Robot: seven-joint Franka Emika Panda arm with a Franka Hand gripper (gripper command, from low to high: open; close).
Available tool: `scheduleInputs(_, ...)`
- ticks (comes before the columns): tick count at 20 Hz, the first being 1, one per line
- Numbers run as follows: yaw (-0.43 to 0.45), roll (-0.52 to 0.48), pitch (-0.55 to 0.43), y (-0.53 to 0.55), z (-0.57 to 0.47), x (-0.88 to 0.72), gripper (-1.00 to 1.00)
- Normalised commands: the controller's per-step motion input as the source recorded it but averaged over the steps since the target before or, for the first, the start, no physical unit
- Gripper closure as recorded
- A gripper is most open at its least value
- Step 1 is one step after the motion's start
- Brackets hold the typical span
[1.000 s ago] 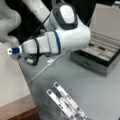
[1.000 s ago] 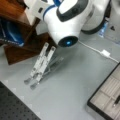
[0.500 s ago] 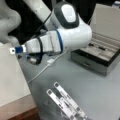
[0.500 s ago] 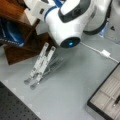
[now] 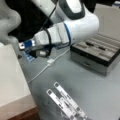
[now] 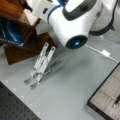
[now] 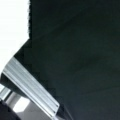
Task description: Turn off the lamps. Pick up the book. Place the book on the shelf position.
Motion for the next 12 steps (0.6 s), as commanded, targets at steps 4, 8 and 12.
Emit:
scheduleInputs(4, -0.454, 0.853, -0.484, 0.46, 0.03, 0.41, -1.0)
scheduleInputs(8, -0.449, 0.622, -0.297, 0.41, 0.0, 0.48, -1.0)
scheduleInputs(12, -0.427, 0.443, -0.148, 0.37, -0.07, 0.57, -1.0)
